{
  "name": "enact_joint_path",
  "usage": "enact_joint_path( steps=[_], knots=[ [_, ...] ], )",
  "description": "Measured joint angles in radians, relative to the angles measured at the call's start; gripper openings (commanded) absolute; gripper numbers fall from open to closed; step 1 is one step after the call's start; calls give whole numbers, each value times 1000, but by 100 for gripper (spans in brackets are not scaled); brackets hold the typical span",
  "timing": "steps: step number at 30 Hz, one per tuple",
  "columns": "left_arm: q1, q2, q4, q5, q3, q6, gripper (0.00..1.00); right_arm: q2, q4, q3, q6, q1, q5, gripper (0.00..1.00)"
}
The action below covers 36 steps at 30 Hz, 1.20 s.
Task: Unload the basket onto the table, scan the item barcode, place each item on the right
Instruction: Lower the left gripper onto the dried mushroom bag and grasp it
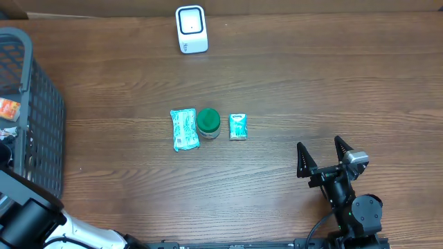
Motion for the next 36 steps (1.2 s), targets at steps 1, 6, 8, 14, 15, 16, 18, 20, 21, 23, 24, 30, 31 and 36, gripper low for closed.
enact_joint_path(
  steps=[1, 6, 8, 14, 15, 16, 18, 20, 21, 23, 24, 30, 31, 36],
  knots=[
    [0, 0, 0, 0, 0, 8, 98, 0, 0, 0, 0, 0, 0, 100],
    [0, 10, 31, -5, 0, 67, 90, 0, 0, 0, 0, 0, 0, 100],
    [0, 17, 42, -12, 3, 84, 89, 0, 0, 0, 0, 0, 0, 100],
    [-5, 40, 42, -35, 20, 108, 85, 0, 0, 0, -1, 0, 0, 100],
    [-6, 42, 42, -39, 22, 109, 83, 0, 0, 0, 0, 0, 0, 100],
    [-7, 46, 43, -45, 25, 112, 81, 0, 0, 0, 0, 0, 0, 100],
    [-7, 52, 44, -52, 31, 114, 78, 0, 0, 0, 0, 0, 0, 100],
    [-6, 55, 45, -59, 34, 114, 75, 0, 0, 0, 0, 0, 0, 100],
    [-7, 55, 45, -63, 34, 115, 75, 0, 0, 0, 0, 0, 0, 100],
    [-7, 56, 43, -65, 37, 115, 75, 0, 0, 0, 0, 0, 0, 100],
    [-7, 59, 36, -65, 44, 114, 75, 0, 0, 0, 0, 0, 0, 100],
    [-23, 103, -66, -37, 147, 114, 81, 0, 0, 0, -1, 0, 0, 100],
    [-31, 114, -81, -28, 172, 117, 84, 0, 0, 0, 0, 0, 0, 100],
    [-79, 137, -110, 1, 256, 188, 87, 0, 0, 0, 0, 0, 0, 100]
  ],
)
